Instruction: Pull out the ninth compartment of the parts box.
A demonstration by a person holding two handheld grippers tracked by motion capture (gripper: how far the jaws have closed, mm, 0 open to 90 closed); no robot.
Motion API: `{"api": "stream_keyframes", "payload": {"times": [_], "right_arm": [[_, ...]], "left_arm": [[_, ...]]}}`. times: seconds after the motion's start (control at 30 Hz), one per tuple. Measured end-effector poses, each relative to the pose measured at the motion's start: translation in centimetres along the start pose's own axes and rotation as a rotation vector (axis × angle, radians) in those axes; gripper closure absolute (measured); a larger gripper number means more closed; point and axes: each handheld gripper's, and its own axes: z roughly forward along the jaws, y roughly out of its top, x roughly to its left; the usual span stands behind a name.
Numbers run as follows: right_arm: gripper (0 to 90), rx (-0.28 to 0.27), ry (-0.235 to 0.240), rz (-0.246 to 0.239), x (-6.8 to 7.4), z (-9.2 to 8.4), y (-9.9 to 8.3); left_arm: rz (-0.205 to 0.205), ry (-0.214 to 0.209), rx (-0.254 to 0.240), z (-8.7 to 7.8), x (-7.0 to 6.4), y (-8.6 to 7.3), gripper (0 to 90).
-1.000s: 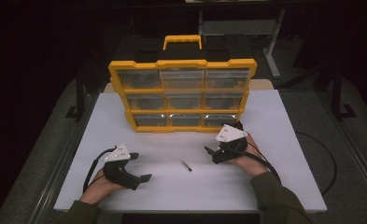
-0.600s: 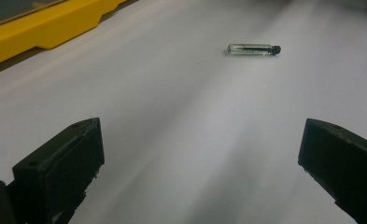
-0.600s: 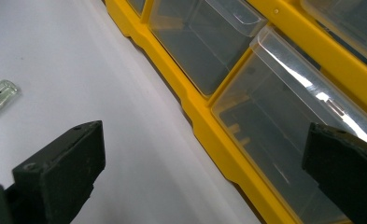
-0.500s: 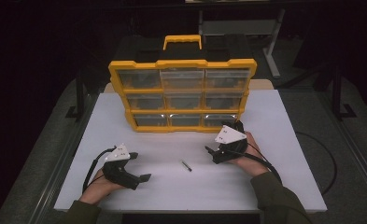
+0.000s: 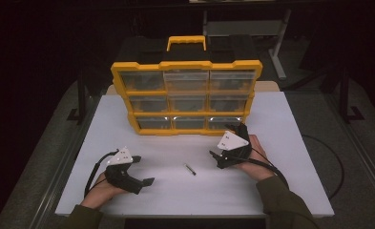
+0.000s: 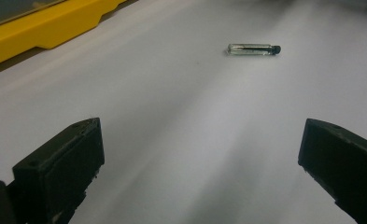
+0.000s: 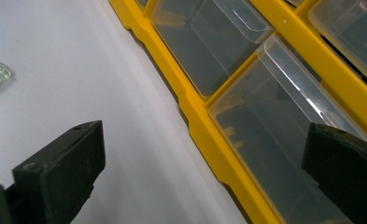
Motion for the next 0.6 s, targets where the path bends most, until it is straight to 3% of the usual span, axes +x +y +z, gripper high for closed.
{"api": "stream_keyframes", "payload": {"times": [0.13,0.37,0.6], "right_arm": [[0.0,0.008,-0.007,-0.005,0.15,-0.08,0.05],[0.0,0.016,-0.024,-0.067,0.24,-0.06,0.05],[0.0,0.021,-0.035,-0.095,0.54,0.00,0.06]], "left_arm": [[0.000,-0.001,-0.001,0.00,-0.02,0.00,0.0],[0.002,0.000,-0.004,-0.01,-0.05,0.01,0.0],[0.000,-0.003,-0.008,0.02,-0.12,-0.01,0.0]]}}
